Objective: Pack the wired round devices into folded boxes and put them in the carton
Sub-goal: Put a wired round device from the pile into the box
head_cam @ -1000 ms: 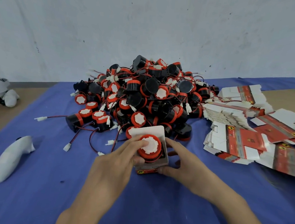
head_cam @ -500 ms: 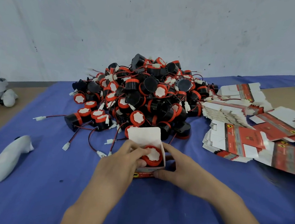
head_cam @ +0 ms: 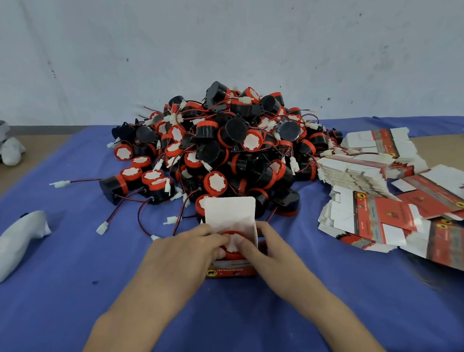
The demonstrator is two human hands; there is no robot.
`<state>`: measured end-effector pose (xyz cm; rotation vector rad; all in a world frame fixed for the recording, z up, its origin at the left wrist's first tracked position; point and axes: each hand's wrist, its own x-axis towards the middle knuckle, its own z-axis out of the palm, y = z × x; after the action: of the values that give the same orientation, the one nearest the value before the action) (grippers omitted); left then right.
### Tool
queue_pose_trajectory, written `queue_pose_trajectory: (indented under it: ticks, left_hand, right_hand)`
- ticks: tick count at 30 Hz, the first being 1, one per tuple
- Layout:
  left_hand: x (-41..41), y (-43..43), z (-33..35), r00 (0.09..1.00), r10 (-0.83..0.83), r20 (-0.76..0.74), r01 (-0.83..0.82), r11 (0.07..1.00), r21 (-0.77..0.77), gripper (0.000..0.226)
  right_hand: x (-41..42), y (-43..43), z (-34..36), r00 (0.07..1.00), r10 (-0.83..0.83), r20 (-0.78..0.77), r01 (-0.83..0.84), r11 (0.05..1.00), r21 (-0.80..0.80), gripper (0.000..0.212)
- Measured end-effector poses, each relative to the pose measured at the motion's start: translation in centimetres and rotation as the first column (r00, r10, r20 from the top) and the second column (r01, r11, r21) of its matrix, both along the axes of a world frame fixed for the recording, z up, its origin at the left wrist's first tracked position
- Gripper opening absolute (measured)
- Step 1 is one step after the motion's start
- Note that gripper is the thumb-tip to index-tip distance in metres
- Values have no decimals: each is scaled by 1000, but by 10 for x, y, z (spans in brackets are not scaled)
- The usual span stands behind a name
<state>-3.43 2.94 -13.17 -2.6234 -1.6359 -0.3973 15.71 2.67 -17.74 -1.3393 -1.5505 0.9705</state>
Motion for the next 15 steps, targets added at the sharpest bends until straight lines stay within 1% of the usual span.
queue_pose_trajectory:
  ticks: [2, 3, 4, 5, 6, 8, 9, 10, 11, 13, 15]
  left_hand:
    - [0, 0, 0, 998, -1, 68, 3, 999, -35, 32]
    - [0, 0, -1, 990, 2, 143, 6, 998, -61, 30]
    - [0, -1, -2, 967, 3, 255, 20, 996, -89, 27]
    - [0, -4, -2, 921, 0, 388, 45, 993, -108, 26]
    - [-1, -7, -3, 854, -3, 521, 70, 992, -109, 25]
    - [-5, -12, -1, 681, 20, 732, 90, 990, -110, 28]
    - [-8, -14, 0, 591, 49, 805, 113, 983, -143, 28]
    - [-9, -16, 2, 515, 85, 853, 152, 971, -188, 28]
    - [-11, -18, 4, 463, 116, 879, 188, 956, -225, 28]
    - [-10, -20, 5, 413, 144, 899, 229, 939, -256, 25]
    - [-5, -22, 6, 362, 147, 921, 250, 936, -248, 23]
  right_hand:
    - [-6, 2, -2, 999, -48, 26, 48, 999, 3, 28]
    - [-7, 3, -2, 998, -56, 34, 57, 998, -6, 26]
    - [-8, 3, -2, 998, -60, 35, 60, 998, -20, 24]
    - [-8, 3, -1, 997, -61, 36, 62, 998, -32, 23]
    - [-8, 3, 0, 997, -64, 43, 66, 997, -34, 22]
    - [-10, 2, 0, 995, -78, 69, 79, 997, -26, 21]
    - [-11, 2, 0, 993, -84, 79, 87, 996, -26, 22]
    - [-12, 2, 0, 993, -89, 82, 92, 995, -30, 23]
    - [-12, 1, 1, 993, -91, 81, 94, 995, -36, 24]
    - [-12, 1, 1, 993, -93, 76, 96, 994, -43, 25]
    - [-12, 0, 2, 992, -97, 80, 101, 994, -42, 23]
